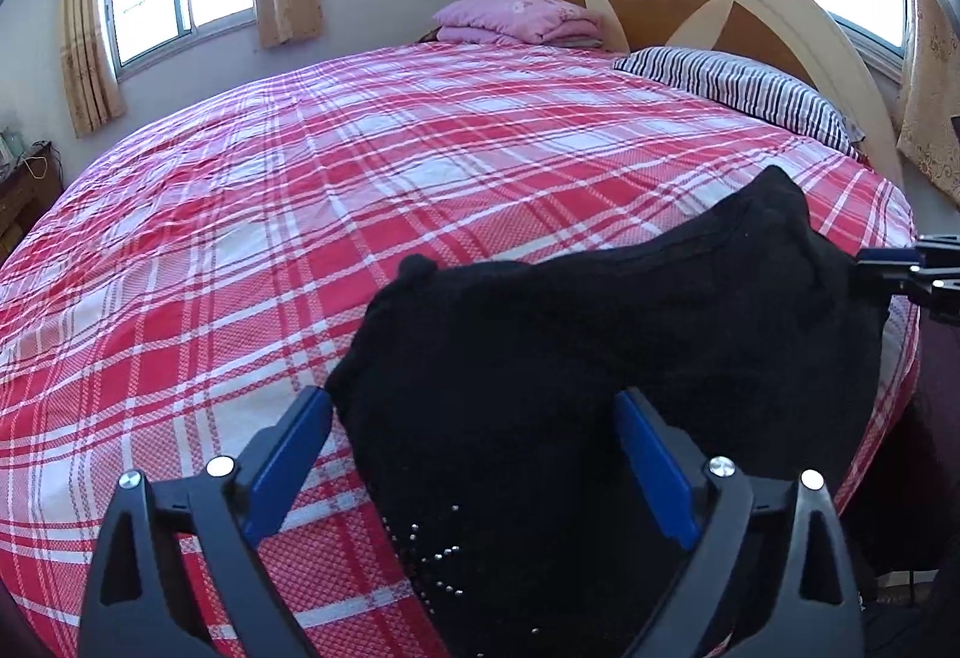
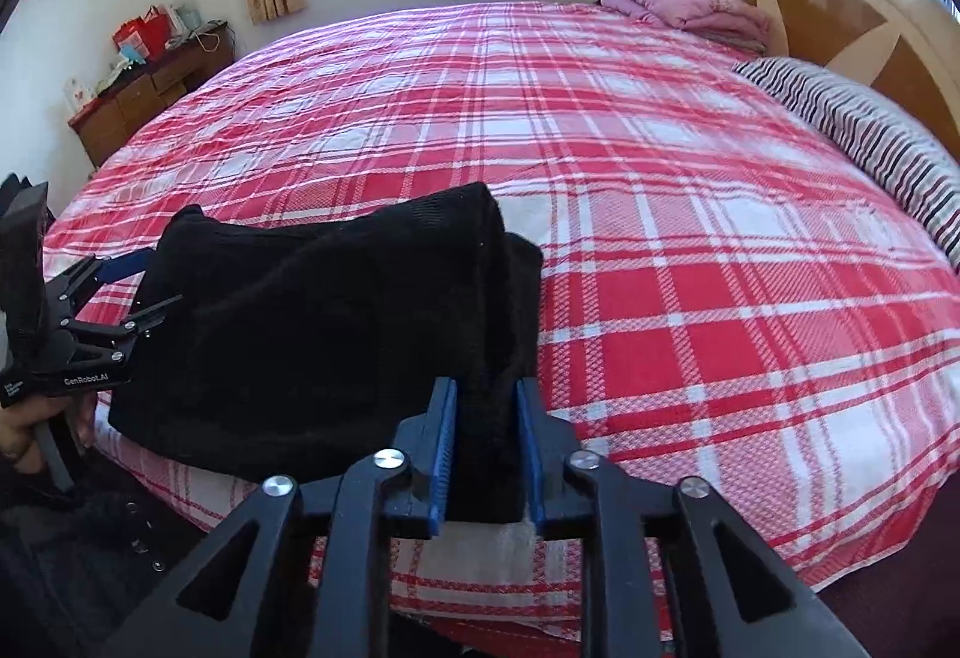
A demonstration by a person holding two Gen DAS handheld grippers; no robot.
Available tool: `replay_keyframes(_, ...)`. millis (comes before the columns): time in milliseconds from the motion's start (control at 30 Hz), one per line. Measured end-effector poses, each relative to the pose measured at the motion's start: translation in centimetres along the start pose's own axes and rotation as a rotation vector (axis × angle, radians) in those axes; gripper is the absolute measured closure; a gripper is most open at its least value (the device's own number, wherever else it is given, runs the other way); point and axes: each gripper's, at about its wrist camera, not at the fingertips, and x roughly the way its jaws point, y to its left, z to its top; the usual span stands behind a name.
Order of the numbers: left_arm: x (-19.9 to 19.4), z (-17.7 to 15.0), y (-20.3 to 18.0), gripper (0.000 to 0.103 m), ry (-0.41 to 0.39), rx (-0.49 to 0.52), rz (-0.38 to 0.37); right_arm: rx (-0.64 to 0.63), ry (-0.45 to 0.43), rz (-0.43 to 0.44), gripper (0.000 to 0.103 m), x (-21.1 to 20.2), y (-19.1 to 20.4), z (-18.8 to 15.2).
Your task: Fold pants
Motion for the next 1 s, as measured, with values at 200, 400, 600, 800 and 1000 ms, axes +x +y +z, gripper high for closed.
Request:
replay_keyframes(200,0.1,0.0,-0.5,0.006,0.003,0.009,0.001,-0.058,-0.168,0.120,0.056,-2.8,2.8,2.0)
replay_keyframes(400,0.0,0.0,-0.3,0.005,0.002,0.017,0.003,-0.084,-0.040,0.146,0.055,2.0,4.8,2.1)
replay_keyframes(600,-0.1,0.0,0.1,0.004,-0.001,0.003,0.001,0.027,0.005,0.075,0.048,3.5,-0.9,1.6)
replay_keyframes(800,-0.3,0.0,0.4,0.003,-0.004,-0.001,0.006,0.081,-0.020,0.134,0.048,2.5,-2.3,1.3)
replay_keyframes(1000,-0.9,-0.2,1.3,0.003,-0.012,-0.024,0.025,0.082,-0.141,0.152,0.049,-2.6,-1.5,1.0)
